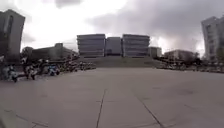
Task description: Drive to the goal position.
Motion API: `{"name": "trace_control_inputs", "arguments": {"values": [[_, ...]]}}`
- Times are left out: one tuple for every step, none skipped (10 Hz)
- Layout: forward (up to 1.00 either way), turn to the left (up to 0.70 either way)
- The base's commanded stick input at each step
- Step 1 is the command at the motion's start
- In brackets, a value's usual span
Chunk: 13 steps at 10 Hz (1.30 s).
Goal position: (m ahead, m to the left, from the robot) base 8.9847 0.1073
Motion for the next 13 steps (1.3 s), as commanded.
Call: {"name": "trace_control_inputs", "arguments": {"values": [[1.0,0.0],[1.0,0.0],[1.0,0.0],[1.0,0.0],[1.0,0.0],[1.0,0.0],[1.0,0.0],[1.0,0.0],[1.0,0.0],[1.0,0.05],[1.0,0.0],[1.0,0.01],[1.0,0.02]]}}
